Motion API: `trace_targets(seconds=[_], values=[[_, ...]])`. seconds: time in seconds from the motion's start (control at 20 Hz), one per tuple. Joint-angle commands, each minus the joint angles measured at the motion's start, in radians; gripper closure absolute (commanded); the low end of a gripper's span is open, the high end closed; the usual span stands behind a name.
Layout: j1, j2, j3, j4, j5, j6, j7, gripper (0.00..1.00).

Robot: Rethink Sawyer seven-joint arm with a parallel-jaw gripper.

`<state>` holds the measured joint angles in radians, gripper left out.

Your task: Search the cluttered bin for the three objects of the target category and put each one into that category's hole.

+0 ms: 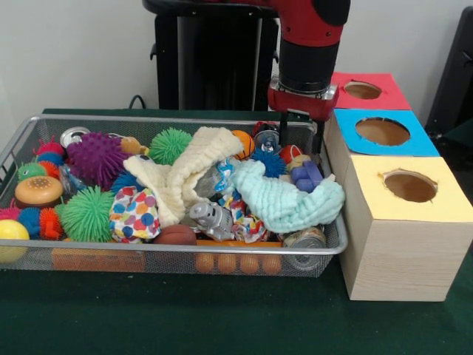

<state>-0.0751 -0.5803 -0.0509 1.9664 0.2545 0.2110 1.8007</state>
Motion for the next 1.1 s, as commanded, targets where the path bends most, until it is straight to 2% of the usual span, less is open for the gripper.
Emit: trace_targets(seconds=[0.05, 0.2, 0.7, 1.1], values=[[-0.017, 0.139, 0.108, -0.019, 0.014, -0.116, 0.194, 0.0], [-0.024, 0.175, 0.122, -0.028, 0.007, -0.151, 0.192, 0.0], [-0.013, 0.206, 0.135, -0.022, 0.01, -0.206, 0.201, 0.0], [-0.031, 0.185, 0.141, -0.029, 0.007, -0.183, 0.182, 0.0]])
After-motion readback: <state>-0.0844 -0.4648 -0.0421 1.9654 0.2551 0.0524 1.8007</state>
